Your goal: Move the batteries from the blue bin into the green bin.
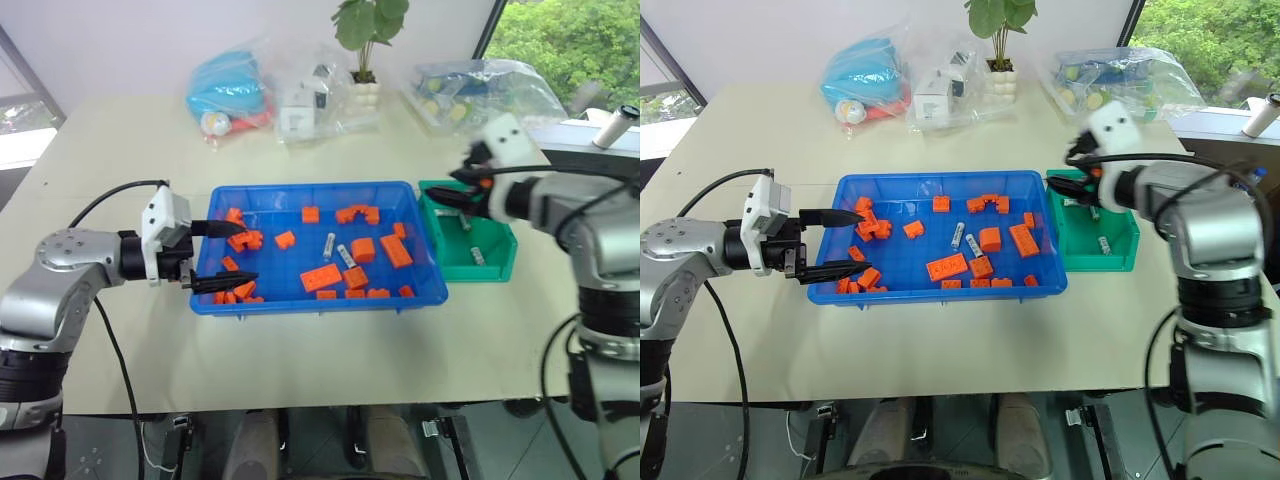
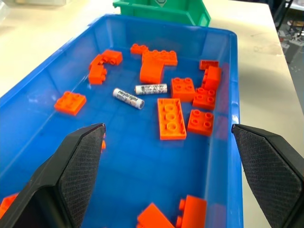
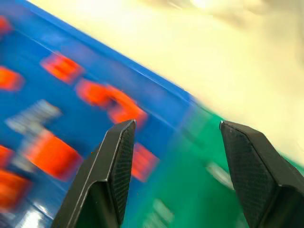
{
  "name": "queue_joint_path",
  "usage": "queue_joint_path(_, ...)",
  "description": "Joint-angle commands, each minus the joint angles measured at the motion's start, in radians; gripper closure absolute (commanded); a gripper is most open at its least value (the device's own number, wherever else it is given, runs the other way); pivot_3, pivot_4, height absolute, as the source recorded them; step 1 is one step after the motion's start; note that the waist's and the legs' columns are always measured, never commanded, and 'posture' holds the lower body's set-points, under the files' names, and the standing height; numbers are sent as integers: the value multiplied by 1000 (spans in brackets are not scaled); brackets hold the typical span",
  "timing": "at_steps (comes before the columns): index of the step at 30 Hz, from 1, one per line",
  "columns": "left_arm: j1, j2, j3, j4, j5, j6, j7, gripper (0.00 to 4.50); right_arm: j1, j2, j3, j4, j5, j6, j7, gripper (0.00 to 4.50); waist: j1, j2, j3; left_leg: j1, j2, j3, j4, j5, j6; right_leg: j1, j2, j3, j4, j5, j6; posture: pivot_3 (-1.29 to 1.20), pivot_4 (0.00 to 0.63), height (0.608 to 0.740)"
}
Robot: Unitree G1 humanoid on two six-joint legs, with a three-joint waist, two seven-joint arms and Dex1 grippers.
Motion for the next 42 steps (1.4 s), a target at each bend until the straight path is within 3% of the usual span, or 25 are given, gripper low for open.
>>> queue_joint_path(1,8,8,31,-36,-5,-6,11,0,-20,108,88,-6,4,12,-50,1642,3,0,0,0,0,0,0,0,0,0,0,0,0,0,0,0,150,736)
queue_joint_path(7,48,15,61,-73,-16,3,34,0,-33,245,147,114,-17,49,-132,1642,12,-1,0,-2,-2,0,3,0,0,1,-3,0,-1,0,0,0,150,736)
queue_joint_path(26,83,23,86,-92,-19,9,52,0,-17,378,206,279,-34,18,-195,1642,4,-1,0,-1,-1,0,1,0,0,1,-2,0,0,0,1,0,150,736)
queue_joint_path(29,75,20,82,-88,-19,9,52,0,-5,383,209,272,-36,13,-196,2446,3,-1,0,0,-1,0,1,0,0,1,-2,0,1,0,0,0,150,736)
queue_joint_path(33,68,19,78,-82,-19,8,48,0,-6,382,203,249,-29,25,-193,4361,3,-1,0,0,-1,0,1,0,0,1,-2,0,1,0,1,0,150,736)
queue_joint_path(38,56,9,62,-74,-12,5,46,0,-26,365,134,192,9,68,-186,4451,4,-1,0,-1,-1,0,1,0,0,1,-2,0,1,0,1,0,150,736)
queue_joint_path(42,47,-5,47,-74,-12,10,46,0,-102,254,-21,109,69,147,-162,4451,8,0,0,-1,-2,0,1,0,0,1,-2,0,0,0,1,0,150,736)
